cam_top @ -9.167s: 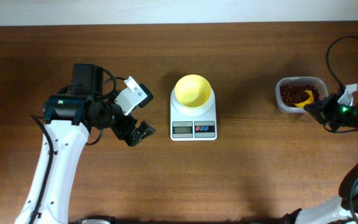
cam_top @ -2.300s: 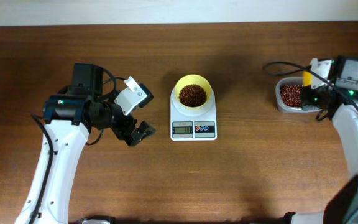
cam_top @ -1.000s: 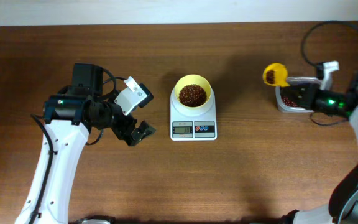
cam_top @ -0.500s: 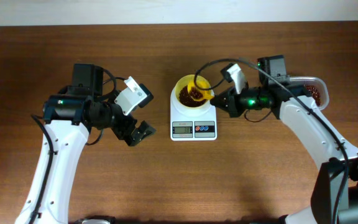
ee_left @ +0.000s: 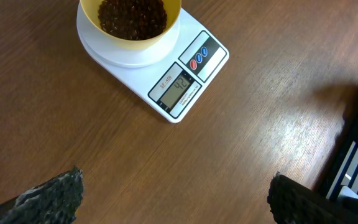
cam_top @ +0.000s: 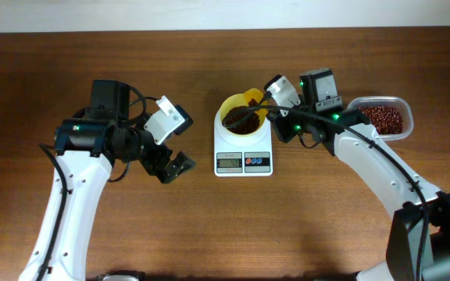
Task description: Scoop item into bowl and weigh 50g on scale
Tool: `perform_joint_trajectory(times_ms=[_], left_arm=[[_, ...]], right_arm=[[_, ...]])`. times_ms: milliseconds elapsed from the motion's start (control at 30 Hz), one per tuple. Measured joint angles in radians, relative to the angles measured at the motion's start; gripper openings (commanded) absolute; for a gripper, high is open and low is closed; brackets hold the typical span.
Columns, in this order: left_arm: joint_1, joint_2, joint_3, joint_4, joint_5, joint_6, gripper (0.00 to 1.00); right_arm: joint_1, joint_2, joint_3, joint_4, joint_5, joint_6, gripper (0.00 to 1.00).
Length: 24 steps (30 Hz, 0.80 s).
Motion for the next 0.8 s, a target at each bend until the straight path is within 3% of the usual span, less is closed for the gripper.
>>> perform_joint_trajectory(times_ms=[333, 800], left_arm=[[0.0, 0.0, 0.0, 0.0, 0.0, 0.0, 0.99], [0.0, 0.0, 0.0, 0.0, 0.0, 0.0, 0.99]], right_arm=[[0.085, -0.001, 0.0, 0.064, 0.177, -0.033, 0.04], [0.085, -0.092, 0.0, 0.042, 0.054, 0.057, 0.04]])
